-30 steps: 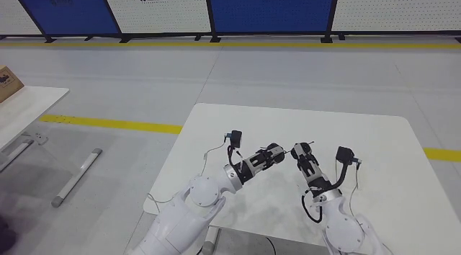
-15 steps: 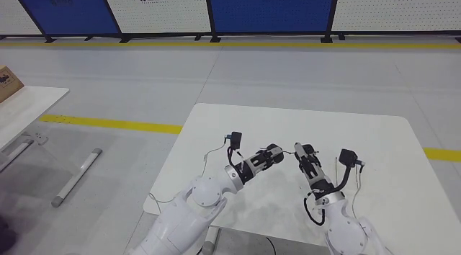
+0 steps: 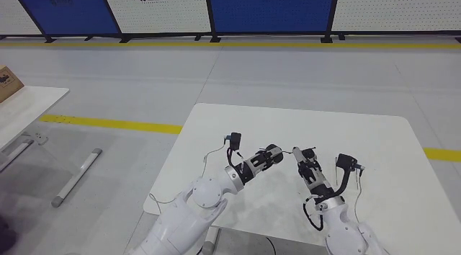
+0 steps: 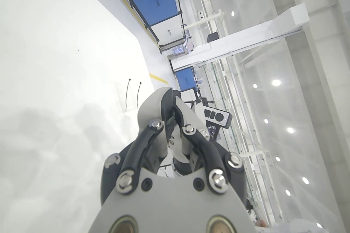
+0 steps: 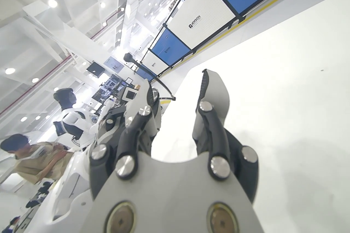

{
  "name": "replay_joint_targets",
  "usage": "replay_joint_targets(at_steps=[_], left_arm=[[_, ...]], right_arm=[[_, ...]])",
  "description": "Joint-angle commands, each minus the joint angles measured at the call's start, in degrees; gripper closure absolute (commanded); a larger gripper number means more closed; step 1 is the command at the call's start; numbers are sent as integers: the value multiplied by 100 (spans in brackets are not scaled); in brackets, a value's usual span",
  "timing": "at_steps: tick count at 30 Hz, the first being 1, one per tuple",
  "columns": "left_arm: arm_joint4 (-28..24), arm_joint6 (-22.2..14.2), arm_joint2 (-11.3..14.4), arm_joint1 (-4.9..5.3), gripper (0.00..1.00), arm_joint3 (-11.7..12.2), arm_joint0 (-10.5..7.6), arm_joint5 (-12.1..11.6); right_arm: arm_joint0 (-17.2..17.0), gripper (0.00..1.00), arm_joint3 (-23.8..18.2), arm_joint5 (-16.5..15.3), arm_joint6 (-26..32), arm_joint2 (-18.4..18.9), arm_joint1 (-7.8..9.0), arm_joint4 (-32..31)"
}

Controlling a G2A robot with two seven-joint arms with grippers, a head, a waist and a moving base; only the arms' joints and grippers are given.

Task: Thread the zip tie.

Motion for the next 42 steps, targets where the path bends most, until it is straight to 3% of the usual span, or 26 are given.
replay_joint_targets(at_steps=[1,5,23,35,42], left_arm=[[-5,7,8,0,100,-2,0,-4],[2,21,28,0,100,-25,-4,-5],[83,-81,32,32,100,-114,25,-55],[64,-174,22,55,100,-164,24,-67],[142,-86,11,65,100,-175,34,-27]], right_arm=[[-14,91,-16,-10,-12,24,1,-2],[-14,100,-33,0,30,39,3,-77],[55,100,-2,-16,202,-30,-20,-189],[148,100,65,-231,600,42,-11,90],[104,100,6,-266,461,87,-9,39]])
